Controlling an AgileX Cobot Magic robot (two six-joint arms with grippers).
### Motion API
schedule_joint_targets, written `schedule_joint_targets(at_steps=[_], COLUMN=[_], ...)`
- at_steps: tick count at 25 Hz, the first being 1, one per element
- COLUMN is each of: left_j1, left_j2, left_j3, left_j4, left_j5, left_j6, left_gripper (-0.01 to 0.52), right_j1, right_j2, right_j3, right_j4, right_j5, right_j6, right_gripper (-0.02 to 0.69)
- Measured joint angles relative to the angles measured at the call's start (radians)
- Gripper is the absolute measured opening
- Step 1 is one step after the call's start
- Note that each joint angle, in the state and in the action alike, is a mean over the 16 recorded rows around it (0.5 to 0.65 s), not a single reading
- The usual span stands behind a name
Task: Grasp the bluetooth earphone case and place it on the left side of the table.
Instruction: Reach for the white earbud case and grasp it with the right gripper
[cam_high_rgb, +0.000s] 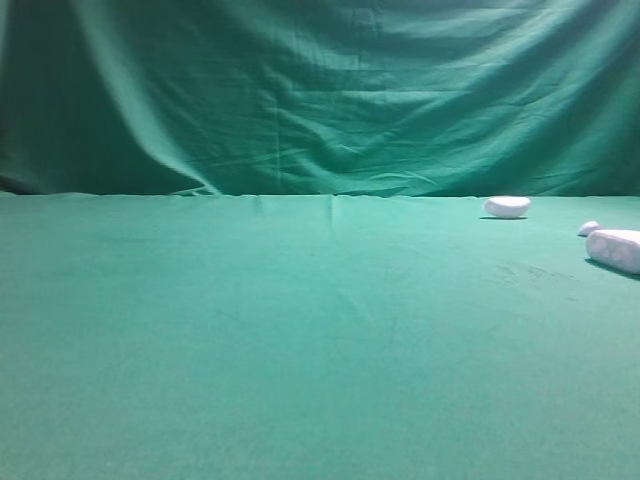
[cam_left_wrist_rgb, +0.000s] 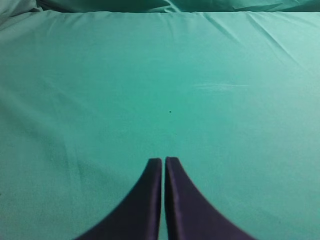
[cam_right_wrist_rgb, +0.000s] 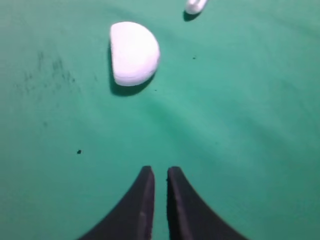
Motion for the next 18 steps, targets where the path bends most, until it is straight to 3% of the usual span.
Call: schedule_joint_targets(at_steps=[11,14,18], left_j1=[0.0,0.0,0.0], left_j2=[0.0,0.0,0.0], left_j3=[0.0,0.0,0.0], left_j4=[0.0,0.0,0.0], left_j5=[0.0,0.0,0.0], left_j6=[0.0,0.0,0.0], left_gripper=[0.0,0.0,0.0], right_j1=[0.054,0.054,0.054], right_j2=[0.351,0.421,0.495], right_j3=[-0.165,-0.202,-0.241], right_j4=[-0.001,-0.002,-0.004], right_j5=[-0.073,-0.082,-0.092], right_j6=[-0.015,-0.011,-0.005], right_gripper=[0.536,0.575,0.573])
